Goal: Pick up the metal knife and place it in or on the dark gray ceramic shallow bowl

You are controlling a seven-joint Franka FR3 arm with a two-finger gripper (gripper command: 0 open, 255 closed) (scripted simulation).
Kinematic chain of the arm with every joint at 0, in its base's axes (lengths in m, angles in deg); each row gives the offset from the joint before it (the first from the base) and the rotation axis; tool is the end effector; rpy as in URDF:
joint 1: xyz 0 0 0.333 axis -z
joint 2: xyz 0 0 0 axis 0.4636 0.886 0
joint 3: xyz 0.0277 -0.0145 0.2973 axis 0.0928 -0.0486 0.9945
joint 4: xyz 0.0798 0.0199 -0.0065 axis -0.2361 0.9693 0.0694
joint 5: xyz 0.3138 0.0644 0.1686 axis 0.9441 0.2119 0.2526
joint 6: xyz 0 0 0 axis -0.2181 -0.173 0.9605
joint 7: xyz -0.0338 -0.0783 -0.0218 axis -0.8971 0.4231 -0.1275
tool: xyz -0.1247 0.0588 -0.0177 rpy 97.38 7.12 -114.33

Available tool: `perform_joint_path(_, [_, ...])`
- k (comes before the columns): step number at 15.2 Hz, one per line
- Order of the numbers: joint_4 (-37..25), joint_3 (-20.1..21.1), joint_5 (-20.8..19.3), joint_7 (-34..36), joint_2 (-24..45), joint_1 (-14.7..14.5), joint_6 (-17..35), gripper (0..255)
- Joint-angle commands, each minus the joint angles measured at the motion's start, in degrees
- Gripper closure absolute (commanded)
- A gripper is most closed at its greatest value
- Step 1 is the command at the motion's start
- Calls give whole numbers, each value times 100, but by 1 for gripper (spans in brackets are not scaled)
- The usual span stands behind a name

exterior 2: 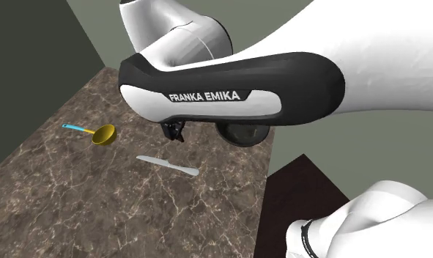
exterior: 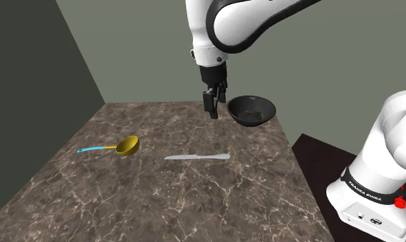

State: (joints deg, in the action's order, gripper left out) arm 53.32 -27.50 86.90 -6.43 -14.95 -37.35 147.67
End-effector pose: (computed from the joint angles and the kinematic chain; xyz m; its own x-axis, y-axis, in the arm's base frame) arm 0.4243 0.1878 0.4168 0.9190 0.3820 -0.0980 0.3874 -0.9209 0.0430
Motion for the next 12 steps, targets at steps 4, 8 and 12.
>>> perform_joint_path(4, [-409, 261, -159, -46, 963, -219, 265, 0])
perform_joint_path(8, [-776, 441, -333, -60, 1702, -428, 392, 0])
perform_joint_path(12, [-949, 523, -456, -60, 2144, -564, 513, 0])
